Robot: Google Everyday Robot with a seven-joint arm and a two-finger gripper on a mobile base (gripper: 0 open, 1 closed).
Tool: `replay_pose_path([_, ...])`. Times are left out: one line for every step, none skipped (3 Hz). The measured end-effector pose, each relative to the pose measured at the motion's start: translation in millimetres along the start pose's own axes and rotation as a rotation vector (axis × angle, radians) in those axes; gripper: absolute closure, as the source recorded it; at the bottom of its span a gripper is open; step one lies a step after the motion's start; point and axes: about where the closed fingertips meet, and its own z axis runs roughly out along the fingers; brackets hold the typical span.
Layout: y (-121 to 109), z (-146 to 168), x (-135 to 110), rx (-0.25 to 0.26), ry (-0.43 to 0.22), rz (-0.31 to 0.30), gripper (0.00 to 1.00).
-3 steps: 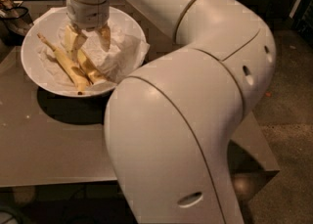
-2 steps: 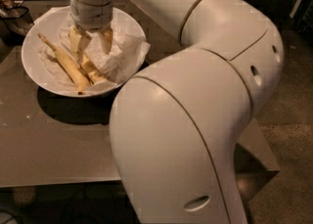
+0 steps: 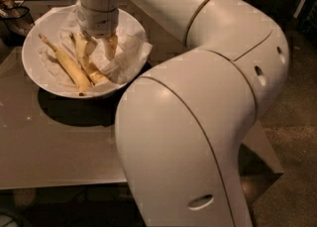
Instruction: Pick banana from white bowl
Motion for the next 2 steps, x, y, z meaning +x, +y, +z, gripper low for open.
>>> replay_pose_path([2.5, 8.2, 4.3, -0.035, 0.001, 0.013, 0.49])
replay_pose_path([4.3, 15.8, 8.0, -0.067, 0.004, 0.031, 0.51])
